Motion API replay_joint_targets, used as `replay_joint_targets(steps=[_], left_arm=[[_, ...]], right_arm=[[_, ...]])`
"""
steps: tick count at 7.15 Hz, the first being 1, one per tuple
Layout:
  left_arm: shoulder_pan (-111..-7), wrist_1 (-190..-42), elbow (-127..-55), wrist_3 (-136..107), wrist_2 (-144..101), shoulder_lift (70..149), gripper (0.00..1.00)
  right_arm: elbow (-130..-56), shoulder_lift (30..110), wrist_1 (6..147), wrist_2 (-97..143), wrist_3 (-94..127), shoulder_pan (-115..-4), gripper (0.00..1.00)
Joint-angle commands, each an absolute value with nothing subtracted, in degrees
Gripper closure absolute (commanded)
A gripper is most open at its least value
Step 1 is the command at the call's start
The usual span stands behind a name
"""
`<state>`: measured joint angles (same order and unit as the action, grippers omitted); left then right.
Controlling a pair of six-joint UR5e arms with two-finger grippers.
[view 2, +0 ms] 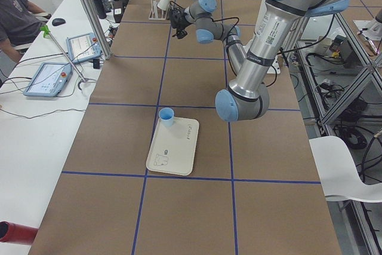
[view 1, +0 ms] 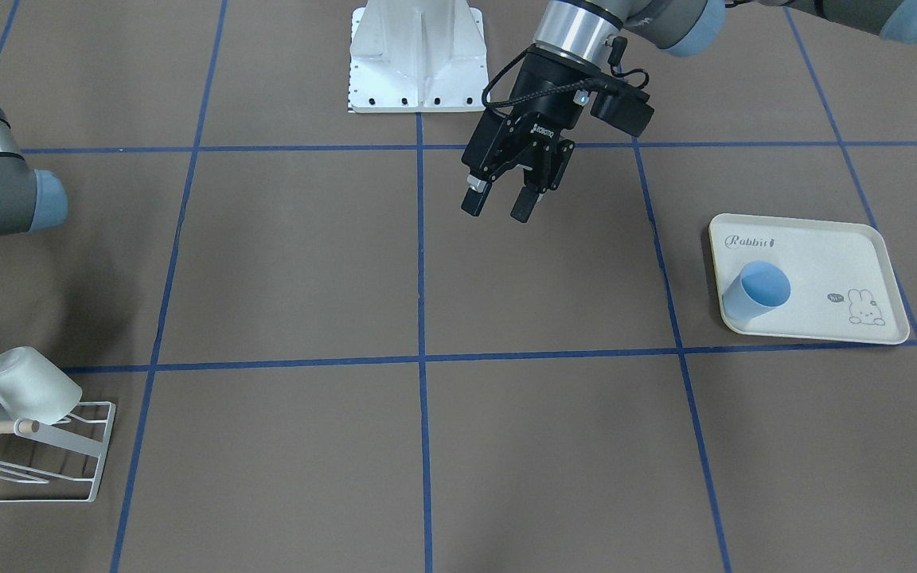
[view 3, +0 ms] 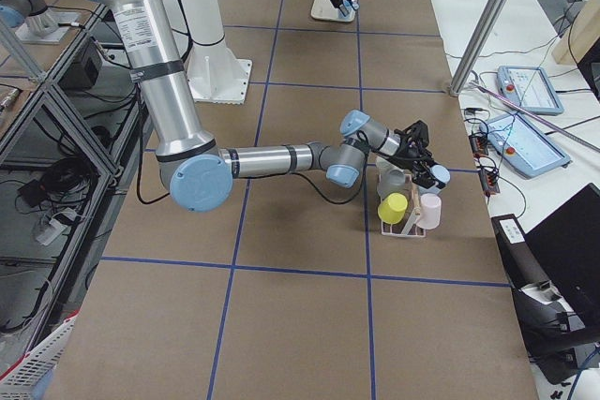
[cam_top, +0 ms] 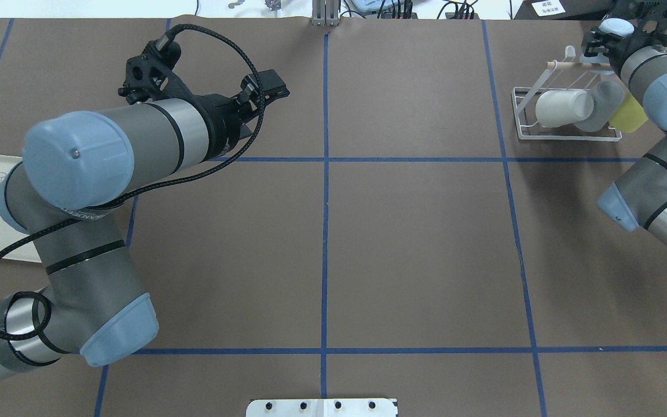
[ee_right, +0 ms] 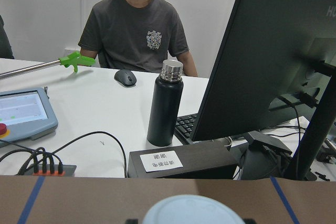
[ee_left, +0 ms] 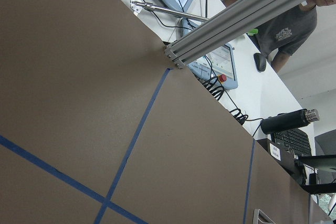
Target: Transfer IKEA cup to right arm and place on rack
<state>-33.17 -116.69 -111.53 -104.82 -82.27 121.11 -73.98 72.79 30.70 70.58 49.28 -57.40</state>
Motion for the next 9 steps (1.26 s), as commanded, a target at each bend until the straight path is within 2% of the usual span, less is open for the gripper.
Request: replay_joint_targets(steps=[1,5,8,9], left_arm=[[-33.22,-116.72,-111.62,-104.85,-82.27,121.11,0.0],[-33.31,-116.9,-112.58,-104.85,-82.27,121.11,0.0],[-35.06,-115.85,-113.2,-104.41,-85.49,120.94,0.0],[-37.16,-112.97,-115.47,-103.98,-89.17,119.28,0.0]], right_arm=[[-74.0,73.21,29.72,70.66,48.34,-57.48,0.0],[-74.79,72.51,28.66,75.02,46.49,-60.1,0.0],[-80.4,72.25,30.04,91.95,46.58,-67.03,0.0],[-84.77,72.25,35.19,98.89,46.67,-69.67,0.0]])
